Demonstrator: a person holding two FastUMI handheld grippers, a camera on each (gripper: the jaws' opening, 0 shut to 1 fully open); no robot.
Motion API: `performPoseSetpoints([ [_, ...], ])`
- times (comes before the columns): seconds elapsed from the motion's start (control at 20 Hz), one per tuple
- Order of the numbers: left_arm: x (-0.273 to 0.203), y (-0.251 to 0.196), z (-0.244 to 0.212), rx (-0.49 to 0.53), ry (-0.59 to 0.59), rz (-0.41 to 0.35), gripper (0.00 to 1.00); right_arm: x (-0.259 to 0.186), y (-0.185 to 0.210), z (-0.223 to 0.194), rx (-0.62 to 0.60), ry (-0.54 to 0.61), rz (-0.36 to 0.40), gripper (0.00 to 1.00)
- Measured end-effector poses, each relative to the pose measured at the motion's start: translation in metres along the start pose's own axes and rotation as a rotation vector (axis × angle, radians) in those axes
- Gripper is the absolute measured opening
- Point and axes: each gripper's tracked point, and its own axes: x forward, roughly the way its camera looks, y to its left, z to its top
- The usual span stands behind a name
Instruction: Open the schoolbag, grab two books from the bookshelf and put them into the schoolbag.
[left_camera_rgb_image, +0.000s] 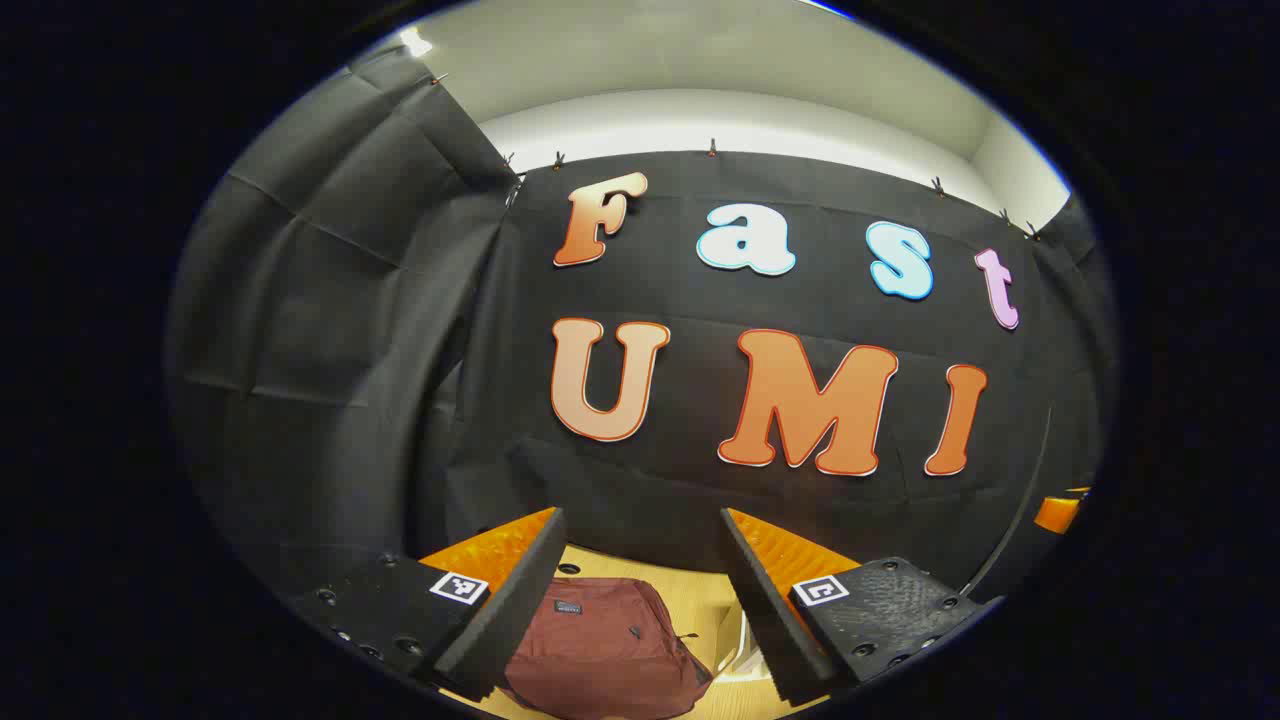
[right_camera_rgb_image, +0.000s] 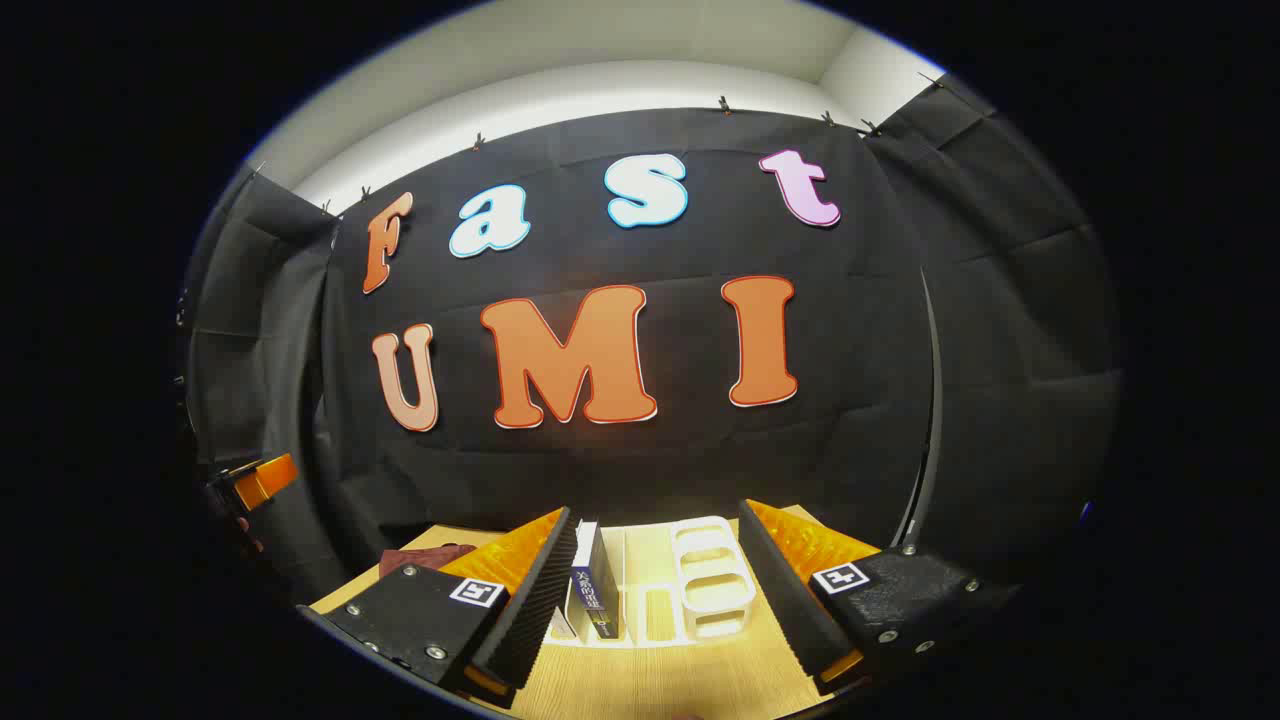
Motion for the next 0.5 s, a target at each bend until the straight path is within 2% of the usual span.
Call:
performPoseSetpoints([
  [0.5,-0.004,-0.012,0.002,-0.004,0.006,-0.046,0.94,-0.001,0.005,0.003,-0.008,0.001,0.007,1.00],
])
